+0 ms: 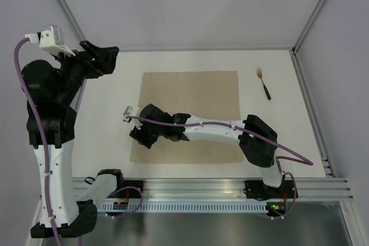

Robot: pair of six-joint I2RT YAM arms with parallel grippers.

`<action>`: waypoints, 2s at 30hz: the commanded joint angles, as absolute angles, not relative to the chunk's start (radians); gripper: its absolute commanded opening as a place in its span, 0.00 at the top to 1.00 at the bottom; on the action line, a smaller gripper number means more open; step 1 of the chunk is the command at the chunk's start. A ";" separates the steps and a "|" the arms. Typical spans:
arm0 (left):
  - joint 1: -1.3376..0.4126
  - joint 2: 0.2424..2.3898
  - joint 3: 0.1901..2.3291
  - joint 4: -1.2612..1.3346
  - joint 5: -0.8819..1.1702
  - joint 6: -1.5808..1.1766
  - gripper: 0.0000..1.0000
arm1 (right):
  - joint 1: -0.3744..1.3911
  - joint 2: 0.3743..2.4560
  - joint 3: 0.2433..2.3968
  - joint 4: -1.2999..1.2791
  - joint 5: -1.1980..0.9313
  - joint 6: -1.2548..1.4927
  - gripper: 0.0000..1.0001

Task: Fold the napkin, place the utensils inside, and roll it up
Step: Fold the napkin

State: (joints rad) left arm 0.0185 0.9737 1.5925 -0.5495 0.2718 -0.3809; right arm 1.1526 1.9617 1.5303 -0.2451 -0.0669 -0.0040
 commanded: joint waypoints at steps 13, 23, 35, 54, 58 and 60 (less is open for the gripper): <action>0.021 0.965 1.669 -0.681 0.281 -0.376 0.00 | 1.338 2.207 1.707 -0.195 0.041 0.026 0.47; 0.021 0.957 1.637 -0.686 0.275 -0.359 0.00 | 1.350 2.293 1.766 -0.212 0.084 0.028 0.50; 0.021 0.951 1.620 -0.686 0.270 -0.344 0.00 | 1.362 2.339 1.779 -0.229 0.120 0.021 0.52; 0.021 0.927 1.580 -0.683 0.256 -0.331 0.00 | 1.370 2.281 1.815 -0.302 0.097 0.009 0.91; 0.020 0.920 1.577 -0.684 0.252 -0.328 0.00 | 1.377 2.253 1.822 -0.318 0.078 0.009 0.94; 0.021 0.917 1.575 -0.683 0.247 -0.327 0.00 | 1.385 2.238 1.822 -0.322 0.069 0.009 0.96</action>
